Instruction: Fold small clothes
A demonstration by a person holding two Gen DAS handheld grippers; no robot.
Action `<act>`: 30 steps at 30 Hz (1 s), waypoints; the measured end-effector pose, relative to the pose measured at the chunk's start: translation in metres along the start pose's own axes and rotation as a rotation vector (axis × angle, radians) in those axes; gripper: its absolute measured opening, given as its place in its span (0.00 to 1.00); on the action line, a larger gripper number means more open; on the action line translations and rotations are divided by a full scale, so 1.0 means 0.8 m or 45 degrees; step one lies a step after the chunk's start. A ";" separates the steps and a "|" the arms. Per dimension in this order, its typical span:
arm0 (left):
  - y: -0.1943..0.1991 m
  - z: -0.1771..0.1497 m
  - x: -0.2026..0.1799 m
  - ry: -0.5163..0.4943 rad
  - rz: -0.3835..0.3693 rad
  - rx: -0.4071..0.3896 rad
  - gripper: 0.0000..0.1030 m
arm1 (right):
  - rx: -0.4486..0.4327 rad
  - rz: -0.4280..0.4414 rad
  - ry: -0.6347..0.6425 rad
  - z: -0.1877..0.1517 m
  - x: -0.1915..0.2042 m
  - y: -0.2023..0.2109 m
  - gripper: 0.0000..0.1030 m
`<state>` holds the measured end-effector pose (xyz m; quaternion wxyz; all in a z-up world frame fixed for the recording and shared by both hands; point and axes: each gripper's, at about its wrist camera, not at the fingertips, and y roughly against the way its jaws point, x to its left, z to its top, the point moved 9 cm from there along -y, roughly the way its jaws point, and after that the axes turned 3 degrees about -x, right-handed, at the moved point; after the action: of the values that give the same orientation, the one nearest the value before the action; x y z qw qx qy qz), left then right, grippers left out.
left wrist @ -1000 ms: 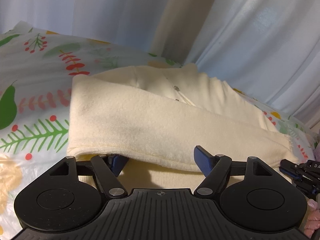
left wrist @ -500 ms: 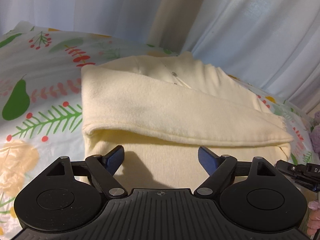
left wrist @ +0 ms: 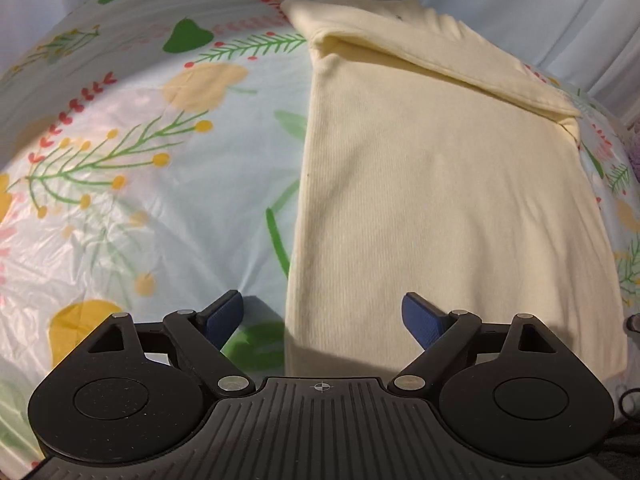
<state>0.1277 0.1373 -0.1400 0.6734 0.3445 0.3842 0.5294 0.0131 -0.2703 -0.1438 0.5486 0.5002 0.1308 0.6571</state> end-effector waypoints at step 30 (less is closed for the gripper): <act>0.043 0.008 -0.035 0.133 -0.384 0.057 0.09 | -0.079 0.273 -0.201 -0.007 0.006 0.005 0.05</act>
<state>0.1134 0.1166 -0.1026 0.7166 0.2696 0.4778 0.4307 0.0067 -0.2656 -0.1415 0.4991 0.5442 0.0128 0.6742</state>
